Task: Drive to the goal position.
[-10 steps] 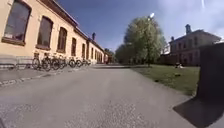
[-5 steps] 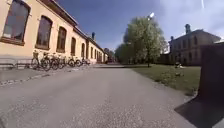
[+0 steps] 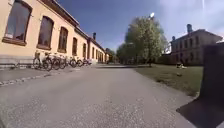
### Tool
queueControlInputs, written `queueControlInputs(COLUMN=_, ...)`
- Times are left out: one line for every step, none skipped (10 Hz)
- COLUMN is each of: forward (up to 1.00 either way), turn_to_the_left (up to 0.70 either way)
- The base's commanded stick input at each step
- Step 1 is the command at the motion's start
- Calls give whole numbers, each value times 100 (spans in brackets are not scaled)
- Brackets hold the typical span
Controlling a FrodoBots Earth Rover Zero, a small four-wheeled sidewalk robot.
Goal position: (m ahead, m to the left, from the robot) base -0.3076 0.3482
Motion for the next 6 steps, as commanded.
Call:
queueControlInputs(forward=0, turn_to_the_left=19)
queueControlInputs(forward=0, turn_to_the_left=16)
queueControlInputs(forward=0, turn_to_the_left=13)
queueControlInputs(forward=0, turn_to_the_left=9)
queueControlInputs(forward=0, turn_to_the_left=6)
queueControlInputs(forward=0, turn_to_the_left=3)
